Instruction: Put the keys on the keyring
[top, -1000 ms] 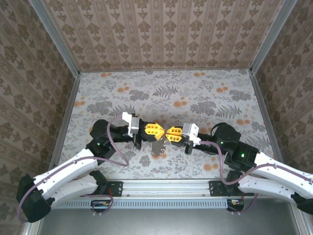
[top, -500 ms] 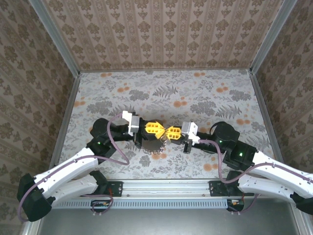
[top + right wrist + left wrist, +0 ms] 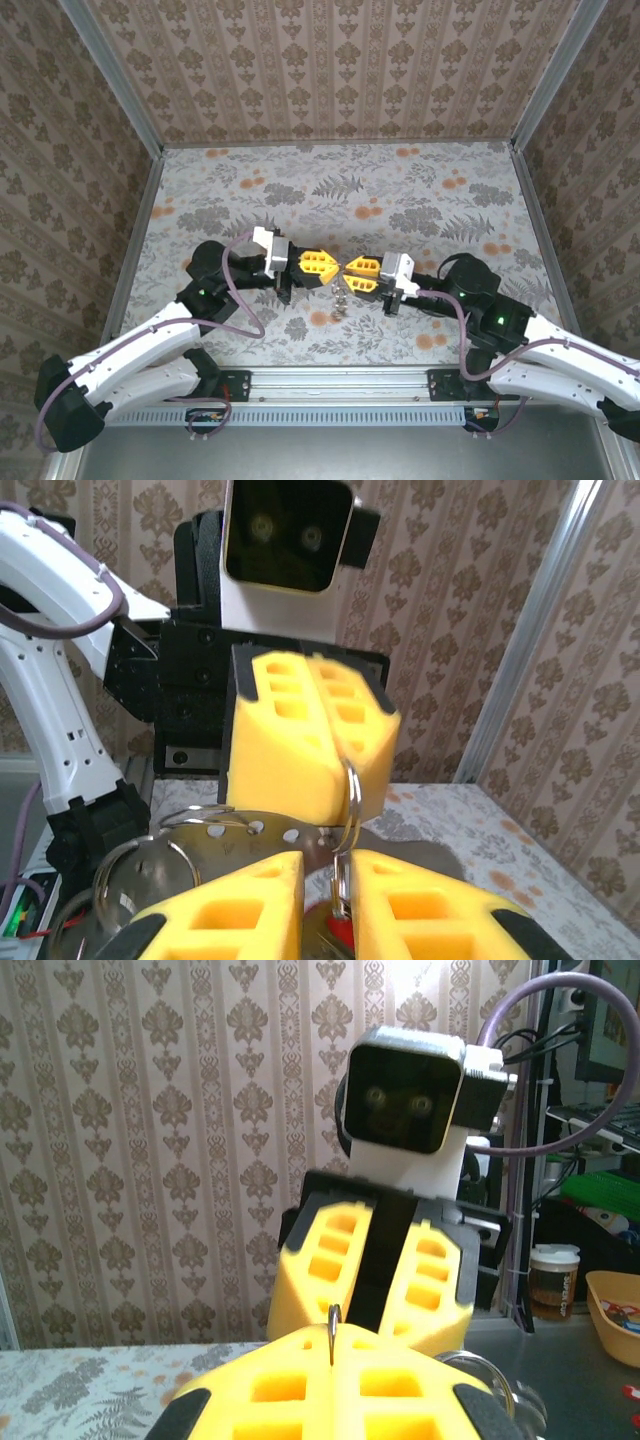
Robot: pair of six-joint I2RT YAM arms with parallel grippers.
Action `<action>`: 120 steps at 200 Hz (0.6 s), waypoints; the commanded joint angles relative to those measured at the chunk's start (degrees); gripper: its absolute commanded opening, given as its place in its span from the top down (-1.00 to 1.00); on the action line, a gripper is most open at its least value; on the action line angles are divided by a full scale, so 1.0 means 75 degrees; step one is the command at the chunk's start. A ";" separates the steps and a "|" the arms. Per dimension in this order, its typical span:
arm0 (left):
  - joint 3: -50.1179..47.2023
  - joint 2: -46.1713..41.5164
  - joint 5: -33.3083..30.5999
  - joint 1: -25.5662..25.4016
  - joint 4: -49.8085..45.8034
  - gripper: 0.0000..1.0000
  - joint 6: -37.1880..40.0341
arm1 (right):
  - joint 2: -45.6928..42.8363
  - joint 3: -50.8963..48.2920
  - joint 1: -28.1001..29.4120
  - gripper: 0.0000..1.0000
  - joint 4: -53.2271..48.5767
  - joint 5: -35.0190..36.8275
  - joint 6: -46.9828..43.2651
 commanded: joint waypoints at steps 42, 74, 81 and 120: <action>0.0447 -0.0361 0.0084 -0.0168 -0.0673 1.00 0.0553 | 0.0117 0.0160 0.0013 0.62 0.0171 0.0075 0.0244; 0.0453 -0.0349 0.0124 -0.0189 -0.0690 1.00 0.0578 | 0.0360 0.0256 0.0005 0.62 0.0111 -0.0106 0.0287; 0.0447 -0.0330 0.0129 -0.0185 -0.0723 1.00 0.0598 | 0.0373 0.0257 0.0006 0.62 0.0154 -0.0133 0.0292; 0.0490 -0.0369 0.0073 -0.0179 -0.0999 1.00 0.0666 | 0.0489 0.0359 0.0007 0.90 0.0097 -0.0152 0.0210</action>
